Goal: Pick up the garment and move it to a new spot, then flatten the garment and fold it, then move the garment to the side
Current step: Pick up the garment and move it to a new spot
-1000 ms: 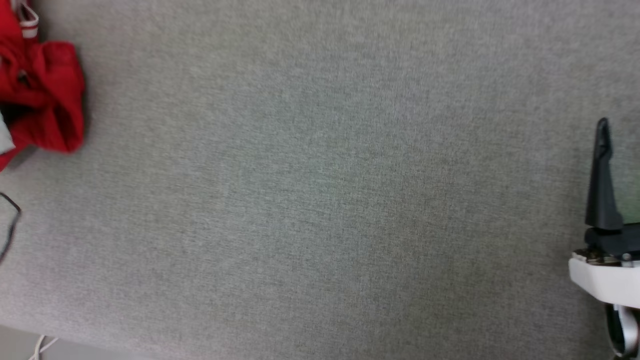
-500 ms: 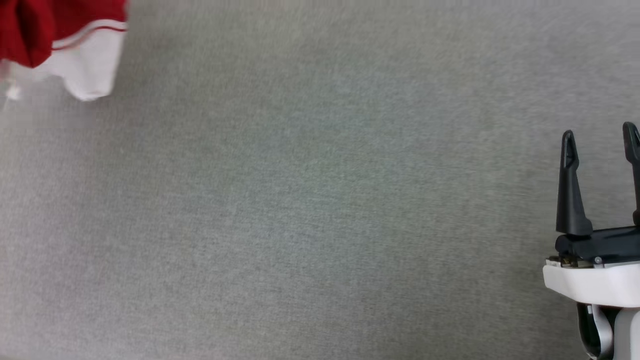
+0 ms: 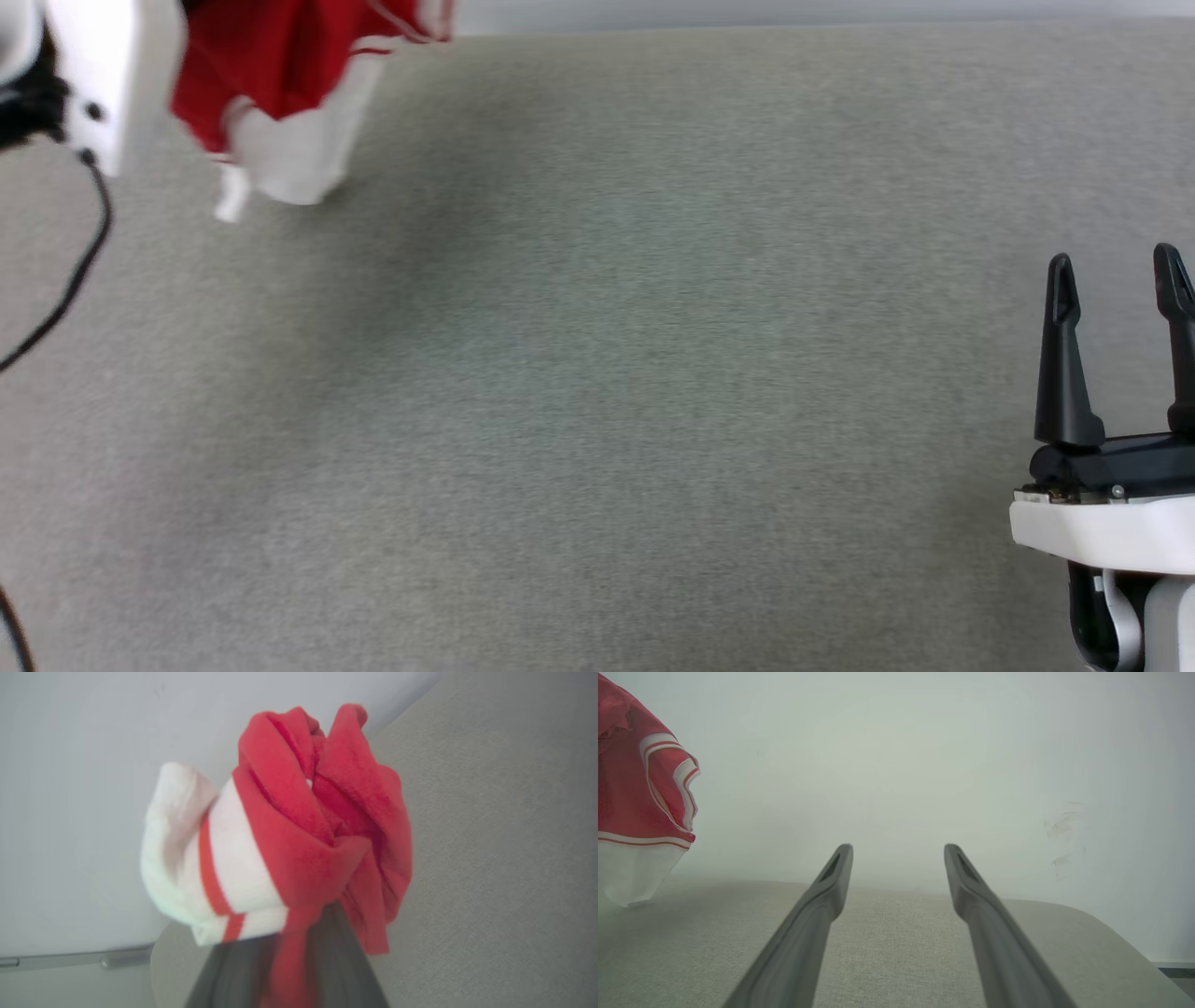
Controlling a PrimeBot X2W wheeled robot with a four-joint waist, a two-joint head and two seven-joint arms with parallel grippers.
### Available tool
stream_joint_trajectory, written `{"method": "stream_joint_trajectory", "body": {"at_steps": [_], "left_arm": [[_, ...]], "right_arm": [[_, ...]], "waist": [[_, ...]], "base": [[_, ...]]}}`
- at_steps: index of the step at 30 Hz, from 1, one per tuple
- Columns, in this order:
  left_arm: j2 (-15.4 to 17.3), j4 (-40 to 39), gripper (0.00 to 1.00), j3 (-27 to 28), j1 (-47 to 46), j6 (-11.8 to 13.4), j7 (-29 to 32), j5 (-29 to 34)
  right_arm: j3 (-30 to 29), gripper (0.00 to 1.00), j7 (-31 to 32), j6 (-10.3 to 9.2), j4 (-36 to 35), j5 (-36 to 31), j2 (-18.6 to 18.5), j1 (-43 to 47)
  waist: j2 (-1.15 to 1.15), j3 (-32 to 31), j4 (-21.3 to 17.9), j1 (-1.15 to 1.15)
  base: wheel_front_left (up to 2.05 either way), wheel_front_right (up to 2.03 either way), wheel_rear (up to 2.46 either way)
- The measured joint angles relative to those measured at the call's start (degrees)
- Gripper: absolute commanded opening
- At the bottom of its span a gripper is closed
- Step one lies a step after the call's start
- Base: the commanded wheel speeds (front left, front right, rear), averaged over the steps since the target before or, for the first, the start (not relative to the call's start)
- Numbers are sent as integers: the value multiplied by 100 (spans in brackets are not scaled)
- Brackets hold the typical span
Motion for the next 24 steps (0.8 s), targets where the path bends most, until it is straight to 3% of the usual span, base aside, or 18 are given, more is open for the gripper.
{"method": "stream_joint_trajectory", "body": {"at_steps": [11, 18, 24], "left_arm": [[-727, -582, 0, -1080, 9, 0, -98, 36], [-1134, -464, 0, -1912, 491, 0, -305, -18], [-1355, -99, 0, -2179, 1127, 0, -323, 126]], "right_arm": [[-42, 100, 0, 0, 70, 231, 1, -4], [-45, 100, 0, 0, 97, 291, 2, -31], [-26, 100, 0, 0, 124, 305, 3, -103]], "waist": [[0, 26, -729, 0], [0, 219, -896, 0], [0, 437, -985, 1]], "base": [[0, 0, 0], [0, 0, 0], [0, 0, 0]]}}
